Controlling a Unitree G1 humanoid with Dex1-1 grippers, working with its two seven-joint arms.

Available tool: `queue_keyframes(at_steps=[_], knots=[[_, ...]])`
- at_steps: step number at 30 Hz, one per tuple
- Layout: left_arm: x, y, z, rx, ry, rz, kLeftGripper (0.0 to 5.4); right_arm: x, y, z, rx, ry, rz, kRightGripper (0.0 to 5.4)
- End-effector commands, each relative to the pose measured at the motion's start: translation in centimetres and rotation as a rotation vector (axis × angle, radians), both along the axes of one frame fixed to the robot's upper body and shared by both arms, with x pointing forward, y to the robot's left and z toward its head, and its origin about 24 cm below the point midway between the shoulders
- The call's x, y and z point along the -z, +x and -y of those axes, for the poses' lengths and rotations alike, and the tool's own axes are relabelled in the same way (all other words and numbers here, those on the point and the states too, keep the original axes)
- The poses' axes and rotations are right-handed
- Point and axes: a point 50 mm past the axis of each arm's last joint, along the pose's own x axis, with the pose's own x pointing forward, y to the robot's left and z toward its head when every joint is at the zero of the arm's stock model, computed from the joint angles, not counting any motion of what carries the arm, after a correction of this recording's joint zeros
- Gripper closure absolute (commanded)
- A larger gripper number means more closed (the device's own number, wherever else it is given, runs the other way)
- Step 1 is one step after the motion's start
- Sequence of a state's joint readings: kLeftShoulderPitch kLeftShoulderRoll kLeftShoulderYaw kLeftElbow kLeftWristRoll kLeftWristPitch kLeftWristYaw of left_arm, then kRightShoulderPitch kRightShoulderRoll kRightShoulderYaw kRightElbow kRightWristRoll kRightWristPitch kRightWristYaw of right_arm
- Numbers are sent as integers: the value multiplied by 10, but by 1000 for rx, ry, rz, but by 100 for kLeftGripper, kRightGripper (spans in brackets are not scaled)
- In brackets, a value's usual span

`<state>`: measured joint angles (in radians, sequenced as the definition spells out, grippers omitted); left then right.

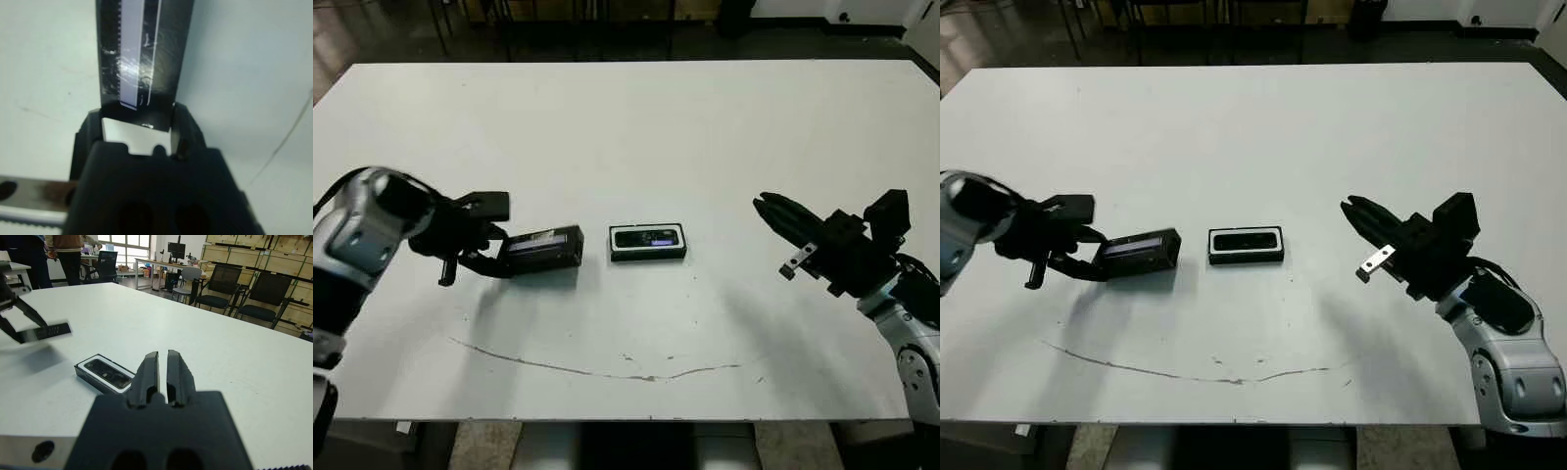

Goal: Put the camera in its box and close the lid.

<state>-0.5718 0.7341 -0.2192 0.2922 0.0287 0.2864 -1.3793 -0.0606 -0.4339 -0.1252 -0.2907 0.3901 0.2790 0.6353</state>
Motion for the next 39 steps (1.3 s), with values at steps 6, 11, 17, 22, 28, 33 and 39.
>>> queue_keyframes(at_steps=[6,11,17,22,28,33,39], knots=[[1,-10,-10,-171,-48,120,421,6,-1,2,8,17,-46,540],[-8,-16,8,-223,110,248,421,6,-1,2,6,21,-51,540],[-4,-8,29,-202,136,177,421,5,1,0,-6,12,-44,540],[0,5,46,-154,182,101,421,3,1,-1,0,6,-36,540],[10,15,60,-138,122,-26,421,3,-2,-1,17,0,-32,540],[14,17,65,-144,78,-82,421,4,-3,-1,20,10,-36,540],[16,19,67,-171,25,-128,421,6,-4,-2,23,7,-35,540]])
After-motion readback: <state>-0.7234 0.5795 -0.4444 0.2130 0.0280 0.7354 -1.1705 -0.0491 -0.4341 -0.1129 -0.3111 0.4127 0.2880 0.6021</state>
